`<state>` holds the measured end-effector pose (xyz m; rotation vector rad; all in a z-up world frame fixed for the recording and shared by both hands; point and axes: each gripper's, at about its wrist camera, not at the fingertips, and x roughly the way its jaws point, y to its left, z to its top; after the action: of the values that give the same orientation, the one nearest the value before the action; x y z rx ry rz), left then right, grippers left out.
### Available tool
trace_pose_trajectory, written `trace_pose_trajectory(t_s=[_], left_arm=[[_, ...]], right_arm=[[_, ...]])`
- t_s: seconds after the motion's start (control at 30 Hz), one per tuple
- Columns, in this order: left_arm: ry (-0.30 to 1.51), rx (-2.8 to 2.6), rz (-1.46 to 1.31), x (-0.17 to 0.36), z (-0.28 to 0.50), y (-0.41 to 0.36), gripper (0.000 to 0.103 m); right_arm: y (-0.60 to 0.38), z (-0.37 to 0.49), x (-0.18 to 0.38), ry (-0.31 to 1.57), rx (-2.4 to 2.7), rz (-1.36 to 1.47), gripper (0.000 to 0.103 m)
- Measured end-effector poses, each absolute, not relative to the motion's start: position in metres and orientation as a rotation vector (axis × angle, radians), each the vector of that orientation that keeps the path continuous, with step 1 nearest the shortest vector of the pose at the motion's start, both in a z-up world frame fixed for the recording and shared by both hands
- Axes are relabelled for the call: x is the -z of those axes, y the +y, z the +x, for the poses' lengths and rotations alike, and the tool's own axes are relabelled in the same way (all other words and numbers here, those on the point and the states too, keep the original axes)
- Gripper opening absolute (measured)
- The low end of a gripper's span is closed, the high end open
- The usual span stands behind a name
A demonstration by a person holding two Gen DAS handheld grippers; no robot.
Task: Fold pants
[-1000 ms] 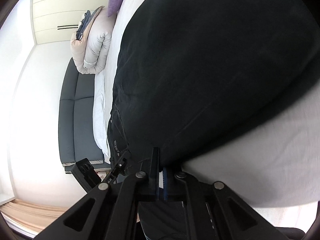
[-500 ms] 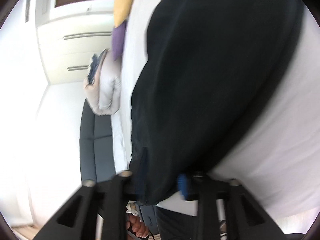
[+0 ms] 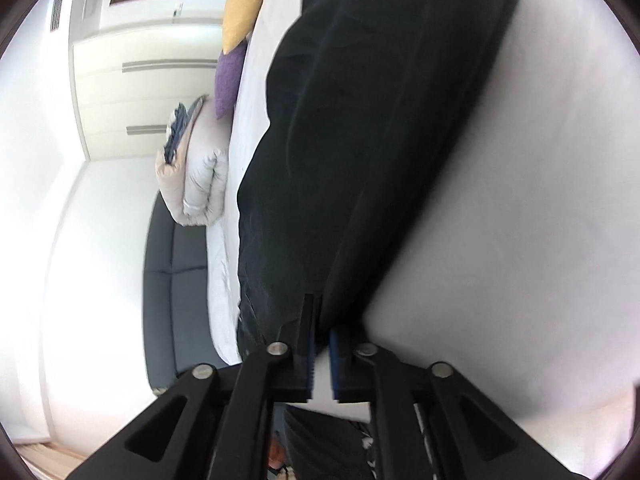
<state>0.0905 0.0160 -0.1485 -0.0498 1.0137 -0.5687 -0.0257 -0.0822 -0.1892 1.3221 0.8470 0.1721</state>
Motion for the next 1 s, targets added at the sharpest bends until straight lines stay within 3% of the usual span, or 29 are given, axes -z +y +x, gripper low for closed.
trace_pose_trajectory(t_s=[0.03,0.07,0.13,0.2,0.27,0.3,0.6,0.63,0.8,1.0], left_arm=[[1.005,0.571,-0.049,0.145,0.09,0.015,0.013],[0.996,0.572,-0.053,0.141,0.09,0.015,0.013],[0.983,0.578,-0.066,0.129,0.096,0.015,0.013],[0.978,0.58,-0.073,0.123,0.106,0.01,0.013],[0.975,0.587,-0.06,0.119,0.118,0.0,0.013],[0.973,0.592,-0.05,0.118,0.123,-0.006,0.013],[1.07,0.524,0.071,0.131,0.175,-0.05,0.013],[1.076,0.519,0.074,0.133,0.178,-0.05,0.013],[1.081,0.515,0.032,0.141,0.189,-0.042,0.013],[1.06,0.525,-0.019,0.147,0.191,-0.03,0.013]], right_arm=[[-0.085,-0.03,0.178,0.859,-0.156,1.275,0.037],[-0.089,-0.035,0.165,0.856,-0.131,1.218,0.043],[-0.097,-0.04,0.144,0.829,-0.094,1.128,0.043],[-0.105,-0.036,0.127,0.773,-0.12,1.107,0.039],[-0.105,-0.017,0.117,0.744,-0.181,1.099,0.012],[-0.101,-0.004,0.115,0.751,-0.203,1.079,0.01],[-0.046,0.128,0.175,1.058,-0.291,1.062,0.009],[-0.054,0.137,0.181,1.058,-0.258,1.077,0.0],[-0.118,0.151,0.187,0.927,-0.137,1.139,0.0],[-0.224,0.111,0.174,0.671,0.153,1.19,0.0]])
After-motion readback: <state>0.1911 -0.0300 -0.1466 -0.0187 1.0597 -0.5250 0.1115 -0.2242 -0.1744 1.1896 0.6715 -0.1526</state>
